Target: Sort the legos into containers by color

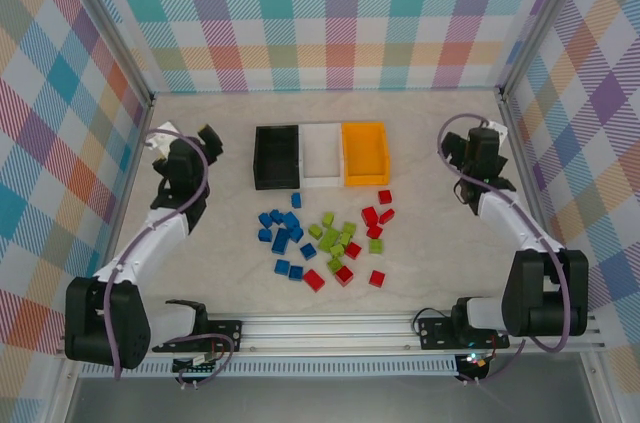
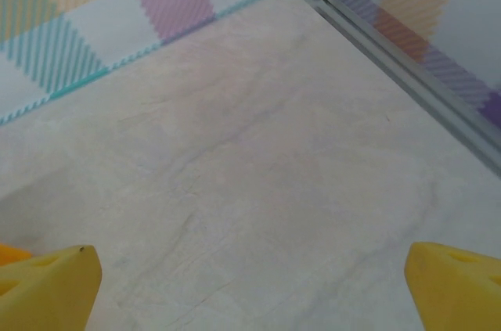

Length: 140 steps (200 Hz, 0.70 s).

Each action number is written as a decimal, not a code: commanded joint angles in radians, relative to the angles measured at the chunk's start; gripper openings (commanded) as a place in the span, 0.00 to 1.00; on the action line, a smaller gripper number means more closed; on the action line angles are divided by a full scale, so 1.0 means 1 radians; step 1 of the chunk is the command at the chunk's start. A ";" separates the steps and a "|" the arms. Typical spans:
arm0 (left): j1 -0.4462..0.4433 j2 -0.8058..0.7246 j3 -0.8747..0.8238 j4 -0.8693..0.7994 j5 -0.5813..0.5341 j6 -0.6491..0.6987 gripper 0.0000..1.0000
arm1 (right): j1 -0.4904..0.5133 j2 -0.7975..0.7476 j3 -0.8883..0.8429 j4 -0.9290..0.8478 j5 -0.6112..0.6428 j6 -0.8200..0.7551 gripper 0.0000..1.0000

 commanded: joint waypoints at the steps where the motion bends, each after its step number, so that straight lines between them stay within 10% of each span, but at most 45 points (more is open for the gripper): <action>1: 0.022 -0.027 0.078 -0.366 -0.131 -0.321 1.00 | 0.002 0.027 0.066 -0.310 0.033 0.236 1.00; 40: 0.022 -0.167 -0.019 -0.207 0.048 -0.239 1.00 | 0.009 -0.068 -0.063 -0.131 -0.232 0.167 1.00; 78: -0.008 -0.191 0.111 -0.493 0.231 -0.217 0.96 | 0.125 -0.120 -0.034 -0.280 -0.380 0.122 1.00; 140: -0.229 -0.300 -0.053 -0.552 0.408 -0.292 1.00 | 0.714 -0.116 -0.034 -0.558 -0.421 0.081 0.87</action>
